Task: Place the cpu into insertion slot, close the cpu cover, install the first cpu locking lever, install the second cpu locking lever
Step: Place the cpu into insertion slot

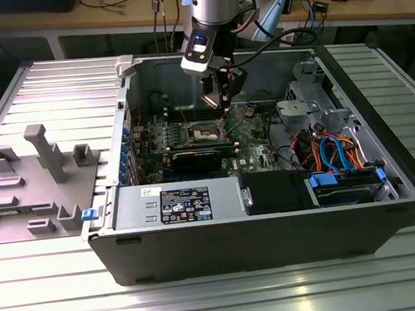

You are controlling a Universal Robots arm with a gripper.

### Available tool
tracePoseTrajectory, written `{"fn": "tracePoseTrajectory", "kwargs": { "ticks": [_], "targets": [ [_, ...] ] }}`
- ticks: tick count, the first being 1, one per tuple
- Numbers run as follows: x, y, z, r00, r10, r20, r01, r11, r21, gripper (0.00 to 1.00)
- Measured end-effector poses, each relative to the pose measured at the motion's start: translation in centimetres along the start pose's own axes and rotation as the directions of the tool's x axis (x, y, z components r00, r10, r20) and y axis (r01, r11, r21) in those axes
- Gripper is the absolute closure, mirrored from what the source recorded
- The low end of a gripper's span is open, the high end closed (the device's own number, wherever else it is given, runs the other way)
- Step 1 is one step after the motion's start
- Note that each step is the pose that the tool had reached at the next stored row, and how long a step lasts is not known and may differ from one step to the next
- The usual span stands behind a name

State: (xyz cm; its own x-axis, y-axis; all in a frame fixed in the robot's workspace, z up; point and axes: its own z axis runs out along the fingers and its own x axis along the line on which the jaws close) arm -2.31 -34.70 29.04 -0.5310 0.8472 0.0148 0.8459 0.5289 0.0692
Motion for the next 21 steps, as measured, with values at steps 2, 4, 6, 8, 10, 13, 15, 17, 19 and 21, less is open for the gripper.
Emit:
{"fn": "tracePoseTrajectory", "kwargs": {
  "ticks": [2, 4, 6, 8, 10, 13, 15, 17, 19, 21],
  "targets": [
    [0.0, 0.0, 0.0, 1.0, 0.002, 0.0001, -0.002, 1.0, 0.0, 0.46],
    [0.0, 0.0, 0.0, 1.0, 0.005, 0.0003, -0.005, 1.0, -0.0001, 0.46],
    [0.0, 0.0, 0.0, 1.0, 0.007, 0.0004, -0.007, 1.0, -0.0001, 0.46],
    [0.0, 0.0, 0.0, 1.0, 0.01, 0.0006, -0.01, 1.0, -0.0002, 0.46],
    [0.0, 0.0, 0.0, 0.9999, 0.012, 0.0008, -0.012, 0.9999, -0.0002, 0.46],
    [0.0, 0.0, 0.0, 0.9999, 0.016, 0.0011, -0.016, 0.9999, -0.0002, 0.46],
    [0.0, 0.0, 0.0, 0.9998, 0.018, 0.0012, -0.018, 0.9998, -0.0003, 0.46],
    [0.0, 0.0, 0.0, 0.9998, 0.02, 0.0013, -0.02, 0.9998, -0.0003, 0.46],
    [0.0, 0.0, 0.0, 0.9997, 0.024, 0.0016, -0.024, 0.9997, -0.0003, 0.46],
    [0.0, 0.0, 0.0, 0.9996, 0.027, 0.0018, -0.027, 0.9996, -0.0005, 0.46]
  ]
}}
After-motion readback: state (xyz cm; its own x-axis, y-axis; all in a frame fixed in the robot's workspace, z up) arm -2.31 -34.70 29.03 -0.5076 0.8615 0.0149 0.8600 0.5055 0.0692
